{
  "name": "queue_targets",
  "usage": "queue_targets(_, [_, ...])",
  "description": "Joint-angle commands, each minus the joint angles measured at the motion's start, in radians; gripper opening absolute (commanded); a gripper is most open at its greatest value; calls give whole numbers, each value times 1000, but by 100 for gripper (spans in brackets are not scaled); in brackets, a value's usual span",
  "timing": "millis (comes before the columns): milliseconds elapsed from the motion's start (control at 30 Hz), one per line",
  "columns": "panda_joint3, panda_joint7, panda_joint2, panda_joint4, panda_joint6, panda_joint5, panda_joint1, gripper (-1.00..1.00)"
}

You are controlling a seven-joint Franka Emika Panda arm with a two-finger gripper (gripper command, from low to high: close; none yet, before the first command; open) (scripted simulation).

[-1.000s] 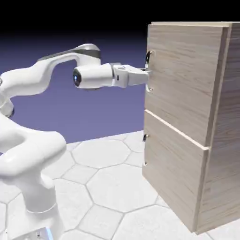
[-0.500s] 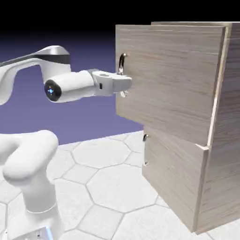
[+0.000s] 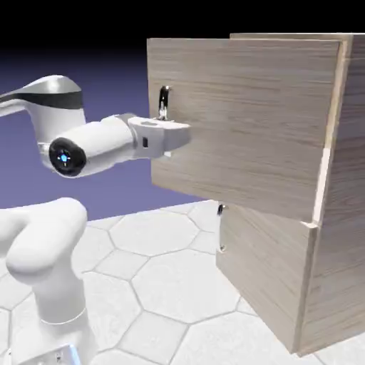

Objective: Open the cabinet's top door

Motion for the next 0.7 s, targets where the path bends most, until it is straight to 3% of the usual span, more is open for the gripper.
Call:
queue_targets(0, [-36,-4,8,6,-22,-33,-1,-100])
queue_targets(367, [-435,-77,184,161,-308,-379,64,-100])
queue_targets(667, [-757,-136,385,445,-587,-616,313,-100])
